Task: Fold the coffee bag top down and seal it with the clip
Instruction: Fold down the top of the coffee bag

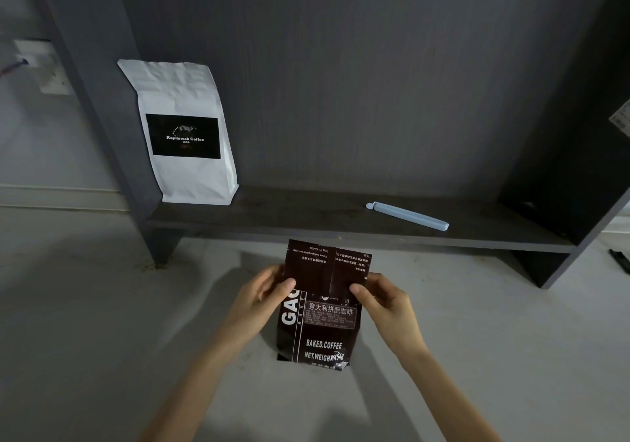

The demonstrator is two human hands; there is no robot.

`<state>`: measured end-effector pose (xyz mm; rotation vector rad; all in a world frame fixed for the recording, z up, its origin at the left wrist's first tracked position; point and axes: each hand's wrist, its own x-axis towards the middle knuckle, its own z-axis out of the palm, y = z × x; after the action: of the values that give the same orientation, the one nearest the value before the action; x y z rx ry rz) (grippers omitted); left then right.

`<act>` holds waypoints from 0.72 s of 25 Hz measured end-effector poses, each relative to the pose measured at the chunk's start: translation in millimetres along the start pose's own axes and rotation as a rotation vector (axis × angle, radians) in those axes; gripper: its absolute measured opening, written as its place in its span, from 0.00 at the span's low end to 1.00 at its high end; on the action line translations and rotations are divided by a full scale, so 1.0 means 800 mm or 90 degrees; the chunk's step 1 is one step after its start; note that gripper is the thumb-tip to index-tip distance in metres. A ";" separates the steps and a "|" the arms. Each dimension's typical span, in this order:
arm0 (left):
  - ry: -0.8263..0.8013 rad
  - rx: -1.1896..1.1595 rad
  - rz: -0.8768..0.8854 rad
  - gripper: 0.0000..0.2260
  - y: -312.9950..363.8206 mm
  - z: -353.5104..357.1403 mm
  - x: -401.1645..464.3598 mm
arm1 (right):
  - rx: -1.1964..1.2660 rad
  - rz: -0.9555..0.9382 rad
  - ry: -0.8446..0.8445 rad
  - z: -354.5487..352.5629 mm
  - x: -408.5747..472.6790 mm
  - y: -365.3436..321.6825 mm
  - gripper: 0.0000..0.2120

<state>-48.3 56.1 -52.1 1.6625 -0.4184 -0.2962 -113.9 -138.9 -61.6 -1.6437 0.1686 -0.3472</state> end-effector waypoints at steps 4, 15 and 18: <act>0.041 0.013 0.014 0.05 -0.006 0.005 0.005 | -0.027 -0.022 -0.027 -0.005 -0.006 0.009 0.13; 0.155 -0.064 0.015 0.04 -0.007 0.012 0.016 | -0.019 0.000 0.042 -0.003 0.011 0.003 0.07; 0.175 -0.064 0.019 0.06 0.001 0.010 0.037 | -0.023 0.006 0.046 -0.001 0.035 -0.007 0.08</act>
<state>-25.2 35.8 -51.4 1.5706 -0.2180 -0.0633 -88.4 -148.1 -52.7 -1.6665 0.2382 -0.3988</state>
